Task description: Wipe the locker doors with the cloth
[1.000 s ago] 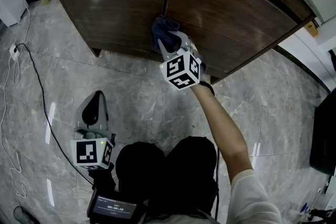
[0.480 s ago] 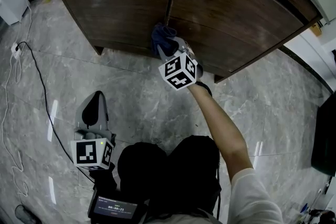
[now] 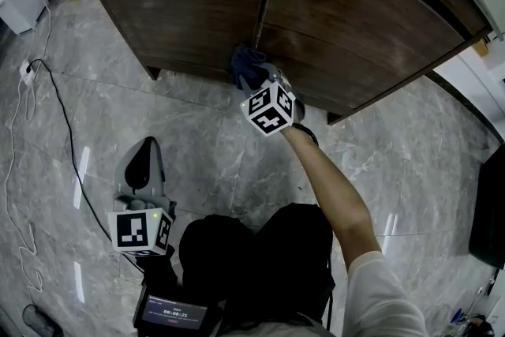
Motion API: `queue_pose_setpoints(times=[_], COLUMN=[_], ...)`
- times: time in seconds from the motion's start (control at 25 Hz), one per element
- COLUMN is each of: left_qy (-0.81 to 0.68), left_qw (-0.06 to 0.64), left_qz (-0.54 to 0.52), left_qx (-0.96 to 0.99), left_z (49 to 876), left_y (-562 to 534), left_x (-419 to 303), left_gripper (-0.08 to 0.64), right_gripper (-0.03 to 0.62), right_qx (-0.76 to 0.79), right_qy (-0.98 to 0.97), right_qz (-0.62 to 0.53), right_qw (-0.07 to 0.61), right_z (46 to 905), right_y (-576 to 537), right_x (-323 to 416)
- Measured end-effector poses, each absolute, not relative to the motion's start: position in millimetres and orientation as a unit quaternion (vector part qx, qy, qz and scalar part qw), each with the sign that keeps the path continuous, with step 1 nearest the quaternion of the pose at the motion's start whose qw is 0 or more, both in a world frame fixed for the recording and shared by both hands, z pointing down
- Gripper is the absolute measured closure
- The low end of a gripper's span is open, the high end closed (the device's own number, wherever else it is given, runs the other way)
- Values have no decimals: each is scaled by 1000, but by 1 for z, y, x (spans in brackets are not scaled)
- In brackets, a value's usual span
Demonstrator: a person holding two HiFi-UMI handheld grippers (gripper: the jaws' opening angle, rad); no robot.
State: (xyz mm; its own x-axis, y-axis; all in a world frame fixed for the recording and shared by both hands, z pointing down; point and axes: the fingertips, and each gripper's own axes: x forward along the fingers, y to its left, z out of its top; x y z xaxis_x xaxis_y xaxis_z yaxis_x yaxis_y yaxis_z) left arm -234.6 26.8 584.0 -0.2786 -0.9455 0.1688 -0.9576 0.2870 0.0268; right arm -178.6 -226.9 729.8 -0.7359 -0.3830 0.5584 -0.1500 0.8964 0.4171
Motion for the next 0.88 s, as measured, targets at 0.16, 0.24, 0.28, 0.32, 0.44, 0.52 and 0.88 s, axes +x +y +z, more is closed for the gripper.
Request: queue_pose_setpoints(times=[0.16,0.24,0.28,0.32,0.44,0.52,0.88], left_qy=[-800,-801,-801,-801,-802,-801,-800], left_qw=[77,78,78,77,75,76,75], left_qz=[41,41,41,40,39,39,34], left_qx=[593,593,592,592,592,593,594], left_z=[585,585,585,585,583,583,580], left_y=[29,30,30,31,31,31,32], left_x=[-236,-237,-237,-237,-237,-236,-234], left_gripper=[557,557,557,557,557,557,557], right_gripper=[486,486,486,486,486,486,486], right_qx=[139,136,135,134,135,137,147], right_qy=[-914,-914,-914,-915,-917,-918,-923], right_qz=[-171,-173,-174,-174,-175,-181,-207], right_qw=[339,342,341,340,331,326,289], right_z=[736,736,734,732,719,708,647], right_y=[-226,-225,-224,-223,-223,-223,-223], right_x=[-183,-184,-185,-186,-188,-189,-198])
